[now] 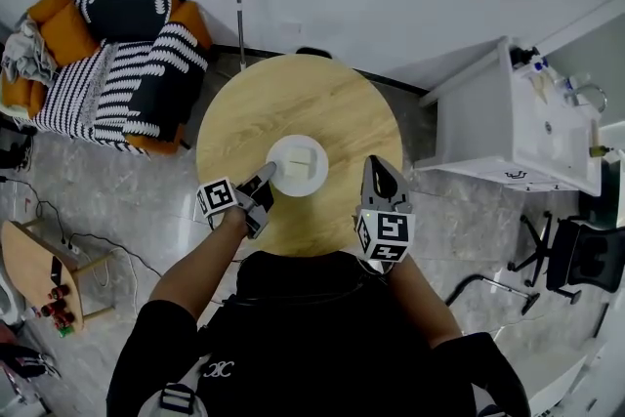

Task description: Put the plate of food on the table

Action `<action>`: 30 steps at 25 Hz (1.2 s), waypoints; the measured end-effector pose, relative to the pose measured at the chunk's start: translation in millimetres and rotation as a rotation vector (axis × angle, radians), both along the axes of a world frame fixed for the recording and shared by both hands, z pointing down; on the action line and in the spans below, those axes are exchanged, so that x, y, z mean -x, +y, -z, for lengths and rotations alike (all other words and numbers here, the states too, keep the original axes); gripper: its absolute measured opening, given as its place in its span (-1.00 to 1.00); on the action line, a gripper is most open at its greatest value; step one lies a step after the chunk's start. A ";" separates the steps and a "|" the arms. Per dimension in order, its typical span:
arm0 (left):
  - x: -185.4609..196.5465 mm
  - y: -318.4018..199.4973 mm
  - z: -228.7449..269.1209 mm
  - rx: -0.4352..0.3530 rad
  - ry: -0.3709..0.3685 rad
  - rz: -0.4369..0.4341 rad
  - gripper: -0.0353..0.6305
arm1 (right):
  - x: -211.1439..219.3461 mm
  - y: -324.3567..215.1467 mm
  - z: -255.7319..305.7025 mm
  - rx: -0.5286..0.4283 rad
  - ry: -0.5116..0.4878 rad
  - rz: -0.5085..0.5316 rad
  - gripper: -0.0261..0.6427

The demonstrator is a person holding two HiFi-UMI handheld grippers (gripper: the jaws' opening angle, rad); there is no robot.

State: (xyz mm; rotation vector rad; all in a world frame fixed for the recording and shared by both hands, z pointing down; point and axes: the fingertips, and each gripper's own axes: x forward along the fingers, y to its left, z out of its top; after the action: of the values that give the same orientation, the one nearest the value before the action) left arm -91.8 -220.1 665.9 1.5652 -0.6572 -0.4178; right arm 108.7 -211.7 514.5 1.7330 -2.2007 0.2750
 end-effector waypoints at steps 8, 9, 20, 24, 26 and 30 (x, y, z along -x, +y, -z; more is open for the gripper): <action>4.6 -6.3 -16.9 0.046 0.004 0.034 -0.83 | -2.6 -0.3 -8.1 0.027 0.005 -0.003 -0.90; 5.2 -6.5 -18.7 0.051 0.007 0.037 -0.83 | -2.8 -0.4 -8.4 0.031 0.007 -0.005 -0.90; 0.1 -8.3 -34.7 0.076 -0.003 0.009 -0.83 | -5.5 2.3 -10.0 0.049 0.026 -0.016 -0.90; -1.1 -9.4 -37.0 0.083 -0.008 -0.005 -0.83 | -9.6 4.1 -8.1 0.047 0.031 -0.033 -0.90; -2.5 -11.2 -36.9 0.082 -0.009 -0.008 -0.83 | -12.6 5.1 -7.8 0.050 0.029 -0.040 -0.90; -7.3 -13.3 -41.1 0.082 -0.018 -0.022 -0.83 | -20.2 6.6 -10.2 0.059 0.027 -0.055 -0.90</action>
State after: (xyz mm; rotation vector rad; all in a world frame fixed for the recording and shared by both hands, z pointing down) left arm -84.6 -233.4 707.1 1.4986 -0.6618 -0.3565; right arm 128.9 -205.1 524.7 1.7574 -2.1072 0.3251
